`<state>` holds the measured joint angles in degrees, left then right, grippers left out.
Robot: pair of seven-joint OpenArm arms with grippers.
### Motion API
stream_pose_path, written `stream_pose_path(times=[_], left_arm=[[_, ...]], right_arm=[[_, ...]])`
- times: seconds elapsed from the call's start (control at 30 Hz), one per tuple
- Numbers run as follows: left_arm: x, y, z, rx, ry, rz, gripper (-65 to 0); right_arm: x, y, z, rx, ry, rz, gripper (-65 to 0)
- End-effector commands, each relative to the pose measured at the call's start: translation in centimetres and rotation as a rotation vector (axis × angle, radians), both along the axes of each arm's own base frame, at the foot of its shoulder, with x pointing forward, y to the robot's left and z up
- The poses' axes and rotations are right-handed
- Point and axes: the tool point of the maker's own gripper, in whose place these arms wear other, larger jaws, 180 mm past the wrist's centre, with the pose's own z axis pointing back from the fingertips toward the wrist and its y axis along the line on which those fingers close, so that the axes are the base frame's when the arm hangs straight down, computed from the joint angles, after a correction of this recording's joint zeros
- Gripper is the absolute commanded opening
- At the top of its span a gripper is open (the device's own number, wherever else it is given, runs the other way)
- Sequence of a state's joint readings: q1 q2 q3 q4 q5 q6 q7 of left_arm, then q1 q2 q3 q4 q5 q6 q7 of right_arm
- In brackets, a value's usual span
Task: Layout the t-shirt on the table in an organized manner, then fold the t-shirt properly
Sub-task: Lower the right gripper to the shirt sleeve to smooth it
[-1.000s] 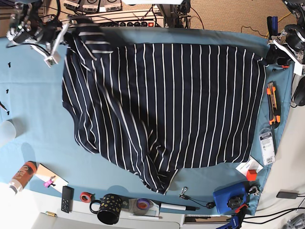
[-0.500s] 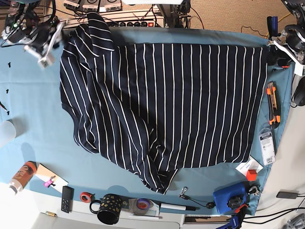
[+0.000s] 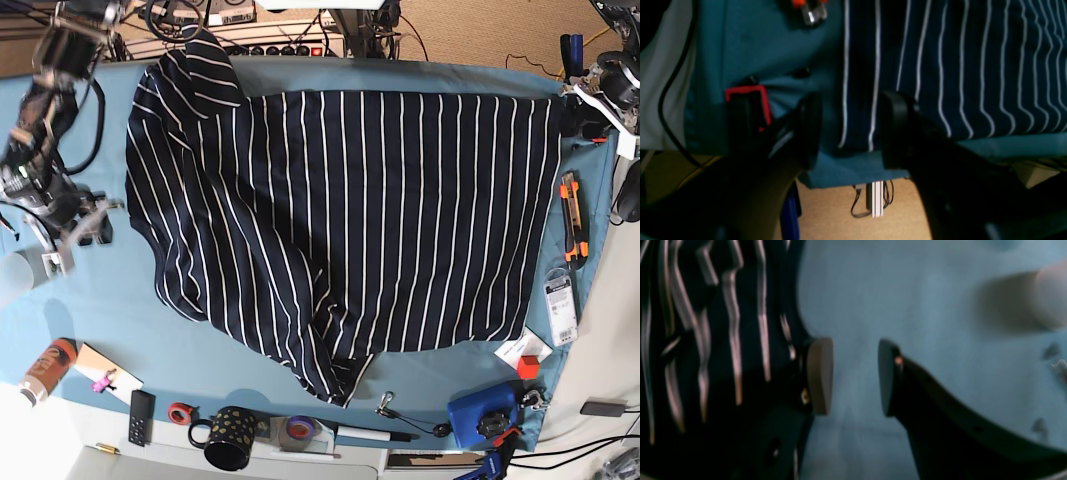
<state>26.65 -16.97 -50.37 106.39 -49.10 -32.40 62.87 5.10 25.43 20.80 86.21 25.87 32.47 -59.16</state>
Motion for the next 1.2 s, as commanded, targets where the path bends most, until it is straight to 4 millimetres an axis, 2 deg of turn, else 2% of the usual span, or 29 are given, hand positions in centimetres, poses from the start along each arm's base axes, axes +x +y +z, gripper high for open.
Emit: stream_pose_path(times=[0.0, 0.17, 0.33, 0.43, 0.57, 0.6, 0.73, 0.8, 0.9, 1.0, 1.17], left_arm=[[0.6, 0.3, 1.1, 0.012, -0.041, -0.005, -36.4], [0.6, 0.3, 1.1, 0.012, -0.042, -0.005, -36.4], [0.8, 0.3, 1.2, 0.011, -0.050, -0.004, -36.4], [0.9, 0.3, 1.3, 0.006, -0.054, -0.005, -36.4], [1.0, 0.0, 1.5, -0.008, -0.067, -0.010, -36.4], [1.0, 0.0, 1.5, -0.007, -0.068, -0.015, -36.4], [1.3, -0.1, 1.7, -0.010, -0.079, -0.016, -36.4], [1.5, -0.1, 1.8, -0.011, -0.085, -0.015, -36.4], [1.7, -0.2, 1.9, -0.020, -0.093, -0.017, -36.4], [1.7, -0.3, 2.0, -0.023, -0.095, -0.017, -36.4], [1.7, -0.3, 2.0, -0.023, -0.096, -0.017, -36.4]], right_arm=[[2.3, -0.3, 2.1, 0.001, -0.086, 0.006, -42.5], [7.0, 1.6, 1.2, 0.070, -0.085, 0.043, -42.5], [10.0, 2.7, -1.0, 0.079, 0.007, 0.049, -42.5], [10.5, 4.0, -2.4, 0.079, 0.067, 0.099, -42.5], [10.6, 5.9, -3.2, 0.051, 0.087, 0.171, -42.5], [10.6, 6.5, -3.4, 0.053, 0.092, 0.184, -43.5], [10.8, 9.1, -4.0, 0.088, 0.099, 0.220, -65.0], [11.0, 10.3, -4.1, 0.094, 0.094, 0.236, -65.0], [11.4, 12.0, -3.5, 0.086, 0.075, 0.268, -65.0], [11.7, 13.5, -1.6, 0.055, 0.049, 0.313, -65.0], [9.9, 15.7, 2.4, -0.061, -0.022, 0.420, -65.0]])
